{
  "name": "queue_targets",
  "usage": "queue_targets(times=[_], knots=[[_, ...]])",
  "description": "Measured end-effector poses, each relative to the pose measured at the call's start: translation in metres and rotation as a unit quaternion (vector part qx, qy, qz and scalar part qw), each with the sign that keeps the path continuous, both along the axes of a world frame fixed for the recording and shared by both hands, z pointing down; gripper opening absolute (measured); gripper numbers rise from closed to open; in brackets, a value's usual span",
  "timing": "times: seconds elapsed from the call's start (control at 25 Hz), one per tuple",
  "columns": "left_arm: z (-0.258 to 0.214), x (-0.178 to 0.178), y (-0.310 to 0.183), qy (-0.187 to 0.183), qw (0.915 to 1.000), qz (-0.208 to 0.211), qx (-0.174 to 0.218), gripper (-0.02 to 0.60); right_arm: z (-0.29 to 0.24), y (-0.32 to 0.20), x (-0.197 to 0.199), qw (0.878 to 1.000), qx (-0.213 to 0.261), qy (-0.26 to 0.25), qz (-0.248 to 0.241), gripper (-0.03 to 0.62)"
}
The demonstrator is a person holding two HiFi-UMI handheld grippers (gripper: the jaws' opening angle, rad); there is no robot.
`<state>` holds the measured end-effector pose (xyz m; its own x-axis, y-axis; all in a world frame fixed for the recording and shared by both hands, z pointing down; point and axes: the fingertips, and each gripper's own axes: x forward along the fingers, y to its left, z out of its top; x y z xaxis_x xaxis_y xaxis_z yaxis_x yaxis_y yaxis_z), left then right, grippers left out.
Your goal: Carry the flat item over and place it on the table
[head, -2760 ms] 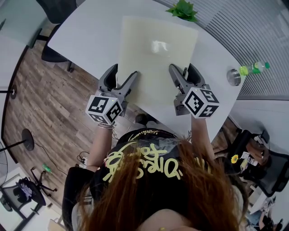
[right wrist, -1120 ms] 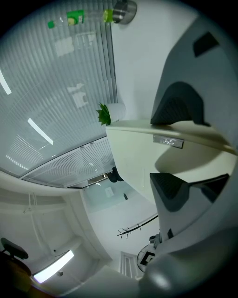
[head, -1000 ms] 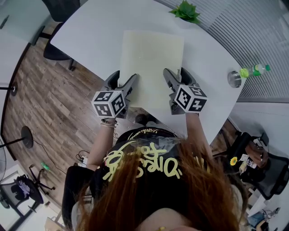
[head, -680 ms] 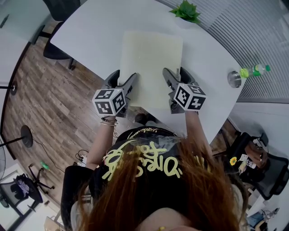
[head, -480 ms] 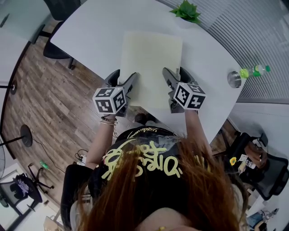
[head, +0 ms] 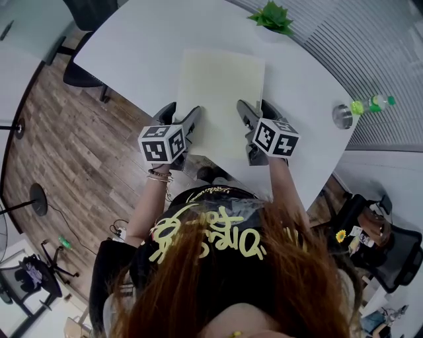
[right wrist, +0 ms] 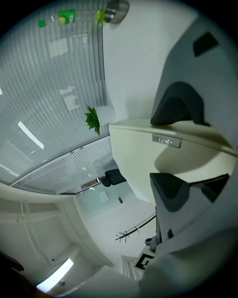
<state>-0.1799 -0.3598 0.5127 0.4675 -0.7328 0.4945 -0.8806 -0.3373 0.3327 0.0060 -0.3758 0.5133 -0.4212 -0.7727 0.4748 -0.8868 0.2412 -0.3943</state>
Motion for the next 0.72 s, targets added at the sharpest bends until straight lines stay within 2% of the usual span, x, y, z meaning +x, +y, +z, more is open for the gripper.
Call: queue_targets(times=[0.72], knots=[[0.009, 0.0, -0.004, -0.014, 0.9993, -0.001, -0.035, 0.313, 0.012, -0.003, 0.0, 0.999, -0.033, 0.015, 0.01, 0.322]])
